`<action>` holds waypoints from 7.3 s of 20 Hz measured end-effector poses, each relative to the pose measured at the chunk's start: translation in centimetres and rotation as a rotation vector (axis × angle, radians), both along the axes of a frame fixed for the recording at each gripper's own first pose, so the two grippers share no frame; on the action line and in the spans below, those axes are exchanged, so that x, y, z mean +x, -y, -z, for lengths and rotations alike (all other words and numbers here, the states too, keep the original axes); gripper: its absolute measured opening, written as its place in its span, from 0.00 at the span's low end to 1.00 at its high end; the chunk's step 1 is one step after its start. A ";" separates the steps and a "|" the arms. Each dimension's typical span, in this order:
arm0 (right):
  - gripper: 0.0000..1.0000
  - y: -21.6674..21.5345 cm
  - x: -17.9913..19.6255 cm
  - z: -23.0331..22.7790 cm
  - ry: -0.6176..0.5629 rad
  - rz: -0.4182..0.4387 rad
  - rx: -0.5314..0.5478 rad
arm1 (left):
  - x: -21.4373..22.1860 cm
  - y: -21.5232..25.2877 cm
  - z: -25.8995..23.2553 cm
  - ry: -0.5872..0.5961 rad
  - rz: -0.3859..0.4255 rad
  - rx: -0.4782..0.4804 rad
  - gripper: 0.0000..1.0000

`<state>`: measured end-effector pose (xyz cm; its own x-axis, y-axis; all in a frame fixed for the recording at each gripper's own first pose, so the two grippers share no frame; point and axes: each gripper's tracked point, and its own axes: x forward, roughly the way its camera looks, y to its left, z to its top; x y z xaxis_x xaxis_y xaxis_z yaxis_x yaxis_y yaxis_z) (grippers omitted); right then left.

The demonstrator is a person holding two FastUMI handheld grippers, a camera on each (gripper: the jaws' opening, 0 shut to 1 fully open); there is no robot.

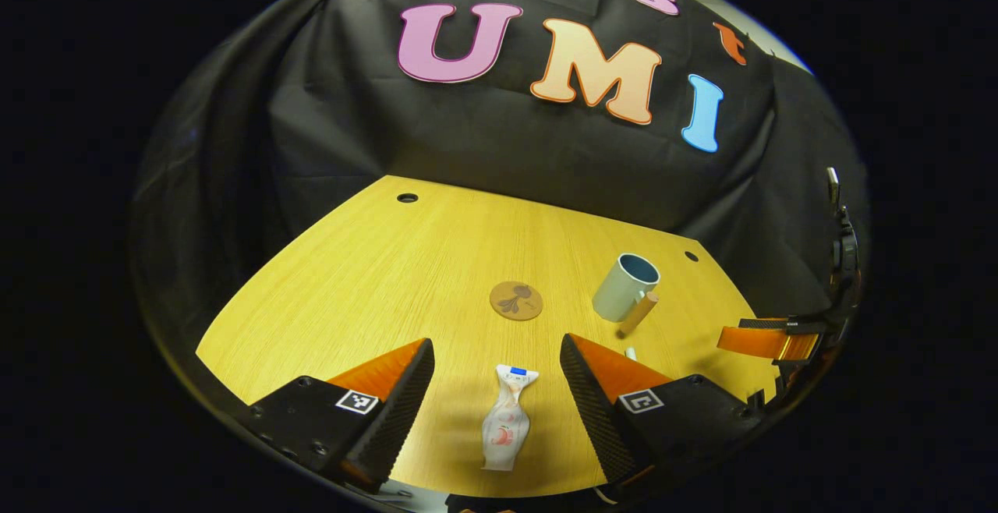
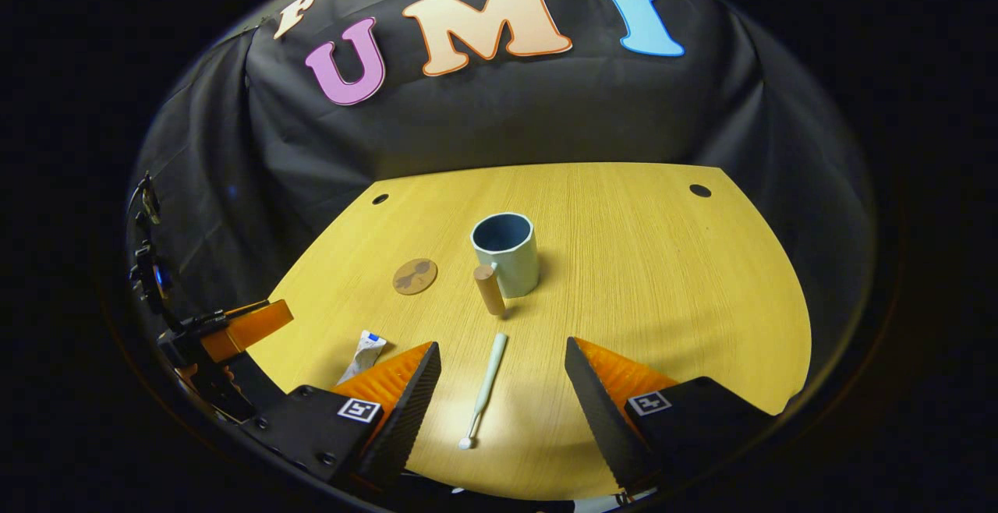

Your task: Put the toothbrush and toothpaste on the desktop into the cup, then pick up the cup and place it on the coaster on the desktop.

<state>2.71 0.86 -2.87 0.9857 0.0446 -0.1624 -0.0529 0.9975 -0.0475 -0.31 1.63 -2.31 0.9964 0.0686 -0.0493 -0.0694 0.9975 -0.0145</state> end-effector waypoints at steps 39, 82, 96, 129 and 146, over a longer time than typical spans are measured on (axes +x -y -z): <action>0.67 -1.7 12.9 9.4 -0.521 0.117 -0.141 | 0.4 -6.4 8.5 -0.243 -0.136 -0.079 0.96; 0.06 4.6 5.2 2.5 -0.317 0.162 0.018 | 7.3 1.3 13.7 -0.796 0.042 0.075 0.41; 0.06 4.9 5.4 -1.1 -0.198 0.143 0.088 | 7.5 2.5 11.5 -0.702 0.039 0.017 0.02; 0.06 -0.8 18.0 -17.1 0.477 -0.169 0.169 | 16.3 13.8 -14.7 0.223 0.247 0.050 0.01; 0.98 10.5 11.4 -14.9 0.551 0.120 0.203 | 20.7 20.1 -12.4 0.281 0.424 -0.048 0.01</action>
